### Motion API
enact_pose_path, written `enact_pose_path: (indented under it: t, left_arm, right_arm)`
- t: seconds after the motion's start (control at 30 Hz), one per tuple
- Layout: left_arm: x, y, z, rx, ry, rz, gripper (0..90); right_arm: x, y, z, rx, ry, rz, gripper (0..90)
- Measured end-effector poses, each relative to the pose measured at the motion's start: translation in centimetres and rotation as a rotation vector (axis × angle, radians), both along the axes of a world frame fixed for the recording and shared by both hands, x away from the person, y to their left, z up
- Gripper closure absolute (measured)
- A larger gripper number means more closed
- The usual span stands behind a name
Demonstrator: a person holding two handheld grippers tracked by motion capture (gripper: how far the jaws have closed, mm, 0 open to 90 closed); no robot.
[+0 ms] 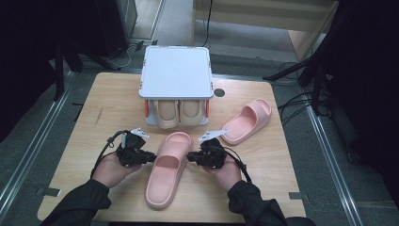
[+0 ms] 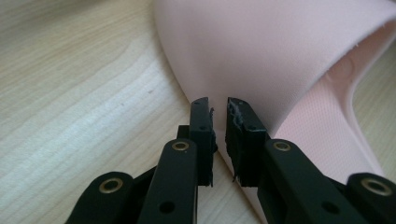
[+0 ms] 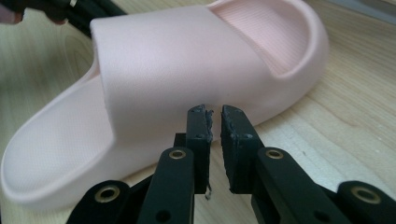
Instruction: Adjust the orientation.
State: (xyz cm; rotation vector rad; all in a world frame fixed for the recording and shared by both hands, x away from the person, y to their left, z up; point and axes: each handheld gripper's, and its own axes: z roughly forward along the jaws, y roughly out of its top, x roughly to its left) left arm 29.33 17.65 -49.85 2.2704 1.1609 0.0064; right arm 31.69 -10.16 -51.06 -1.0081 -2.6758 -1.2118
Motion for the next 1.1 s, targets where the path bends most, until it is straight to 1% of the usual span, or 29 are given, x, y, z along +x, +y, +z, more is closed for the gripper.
enact_pose_path:
  t: [0.03, 0.1, 0.13, 0.17, 0.23, 0.27, 0.37, 0.5, 0.57, 0.63, 0.73, 0.87, 1.0, 1.1]
  left_arm:
    - [-0.1, 0.0, 0.0, 0.004, 0.0, 0.0, 80.2]
    - [-0.3, -0.2, -0.1, -0.006, 0.001, 0.0, 80.3]
    - [-0.3, -0.2, -0.1, -0.006, 0.005, -0.003, 80.1]
    - [-0.4, -0.2, -0.1, -0.017, 0.016, -0.006, 80.1]
    - [-0.4, -0.1, -0.1, -0.021, 0.021, -0.015, 78.7]
    - [-0.4, 0.0, 0.0, -0.032, 0.021, -0.011, 77.6]
    - [-0.4, 0.2, 0.2, -0.051, 0.006, -0.003, 75.1]
    - [-0.2, 0.4, 0.5, -0.038, -0.015, 0.001, 71.0]
    - [-0.1, 0.7, 0.8, -0.045, -0.026, 0.006, 68.2]
    - [0.0, 1.0, 1.0, -0.058, -0.027, 0.014, 64.7]
    - [0.2, 1.5, 1.3, -0.065, -0.036, 0.02, 59.8]
    - [0.5, 1.8, 1.5, -0.075, -0.04, 0.025, 55.1]
    - [1.0, 1.9, 1.6, -0.084, -0.05, 0.022, 52.8]
    - [1.2, 1.9, 1.7, -0.085, -0.054, 0.019, 52.0]
  right_arm:
    - [0.1, 0.0, 0.0, 0.001, -0.004, -0.002, 82.0]
    - [0.2, 0.0, 0.1, -0.004, -0.005, -0.006, 82.0]
    - [0.3, 0.0, 0.1, -0.007, -0.009, -0.006, 82.0]
    - [0.4, 0.0, 0.1, -0.009, -0.009, -0.01, 81.5]
    - [0.6, 0.0, 0.1, -0.011, -0.013, -0.015, 78.5]
    - [0.7, -0.1, 0.2, -0.008, -0.017, -0.013, 77.8]
    - [0.8, -0.3, 0.4, 0.008, -0.018, -0.022, 75.8]
    - [0.9, -0.8, 0.8, 0.013, -0.033, -0.035, 71.3]
    - [1.0, -1.1, 1.0, 0.023, -0.035, -0.042, 68.5]
    - [1.0, -1.6, 1.4, 0.035, -0.043, -0.05, 66.2]
    - [1.1, -2.4, 2.1, 0.033, -0.077, -0.055, 63.5]
    - [1.3, -3.9, 3.0, 0.034, -0.11, -0.085, 58.7]
    - [1.6, -5.8, 3.7, 0.041, -0.122, -0.121, 54.5]
    - [1.9, -7.4, 4.0, 0.055, -0.113, -0.156, 53.3]
